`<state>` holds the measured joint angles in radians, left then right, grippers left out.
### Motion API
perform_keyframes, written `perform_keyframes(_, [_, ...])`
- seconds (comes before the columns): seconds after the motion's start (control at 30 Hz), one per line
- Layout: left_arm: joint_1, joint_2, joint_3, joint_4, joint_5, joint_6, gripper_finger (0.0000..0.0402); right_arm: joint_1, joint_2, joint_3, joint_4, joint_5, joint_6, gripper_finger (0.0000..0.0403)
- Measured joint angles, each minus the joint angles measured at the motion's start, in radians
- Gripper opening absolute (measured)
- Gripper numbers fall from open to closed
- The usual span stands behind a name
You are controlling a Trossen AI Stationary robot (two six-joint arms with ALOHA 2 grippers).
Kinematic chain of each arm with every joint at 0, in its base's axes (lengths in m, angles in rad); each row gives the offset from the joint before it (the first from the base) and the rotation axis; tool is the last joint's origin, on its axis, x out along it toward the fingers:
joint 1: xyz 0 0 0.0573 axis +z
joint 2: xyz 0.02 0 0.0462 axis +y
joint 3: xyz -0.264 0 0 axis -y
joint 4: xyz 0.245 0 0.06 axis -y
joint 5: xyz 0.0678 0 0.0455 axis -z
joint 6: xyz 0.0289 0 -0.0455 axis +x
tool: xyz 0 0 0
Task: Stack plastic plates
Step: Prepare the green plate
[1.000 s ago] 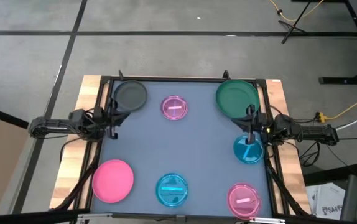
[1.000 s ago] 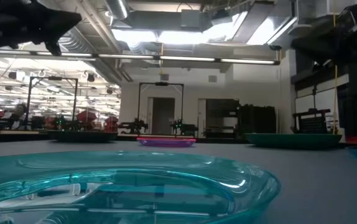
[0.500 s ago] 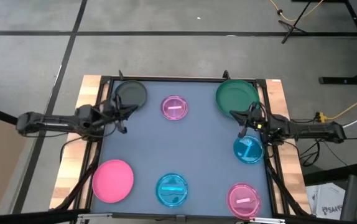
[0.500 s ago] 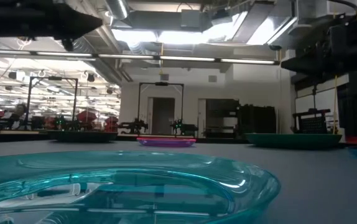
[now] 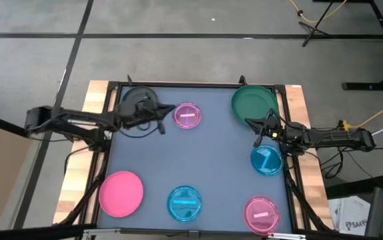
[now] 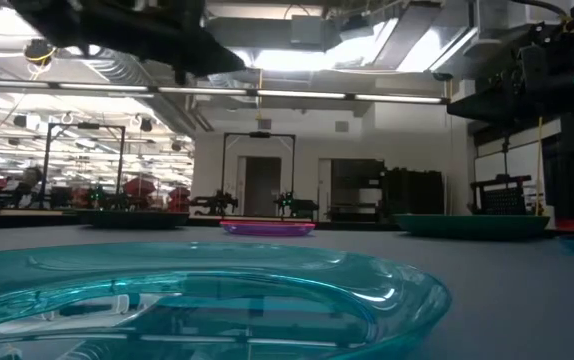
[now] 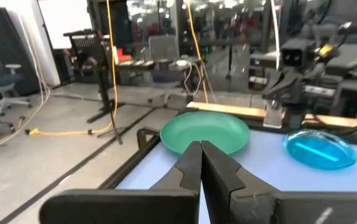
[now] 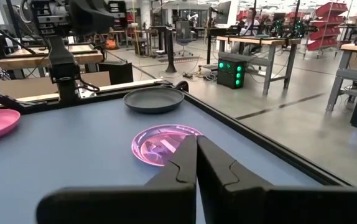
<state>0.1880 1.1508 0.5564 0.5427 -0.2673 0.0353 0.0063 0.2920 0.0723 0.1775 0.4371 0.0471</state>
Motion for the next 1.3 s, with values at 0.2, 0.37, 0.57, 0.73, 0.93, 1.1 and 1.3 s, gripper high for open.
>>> perform_keyframes(0.2, [0.021,0.235,0.165,0.035,0.083,0.000,0.0000,0.000,0.000,0.000,0.000,-0.001,0.000,0.0000])
perform_keyframes(0.37, [0.024,0.405,0.320,0.038,0.102,0.000,0.0000,0.000,0.000,0.000,-0.004,-0.002,0.000,0.0000])
perform_keyframes(0.57, [0.023,0.587,0.501,0.041,0.102,-0.006,0.0000,0.000,0.000,0.000,-0.019,-0.002,0.000,0.0000])
perform_keyframes(0.73, [0.023,0.713,0.643,0.013,0.105,-0.007,0.0000,0.000,0.000,0.000,-0.023,-0.003,0.000,0.0000])
perform_keyframes(0.93, [0.023,0.856,0.817,-0.082,0.103,-0.006,0.0006,0.000,0.000,0.000,-0.023,-0.003,0.000,0.0000])
perform_keyframes(1.1, [0.024,0.973,0.986,-0.258,0.098,-0.006,0.0046,0.000,0.000,0.000,-0.023,-0.003,0.000,0.0000])
perform_keyframes(1.3, [0.024,1.106,1.178,-0.422,0.097,0.027,0.0098,0.000,0.000,0.000,-0.023,-0.004,0.000,0.0000])
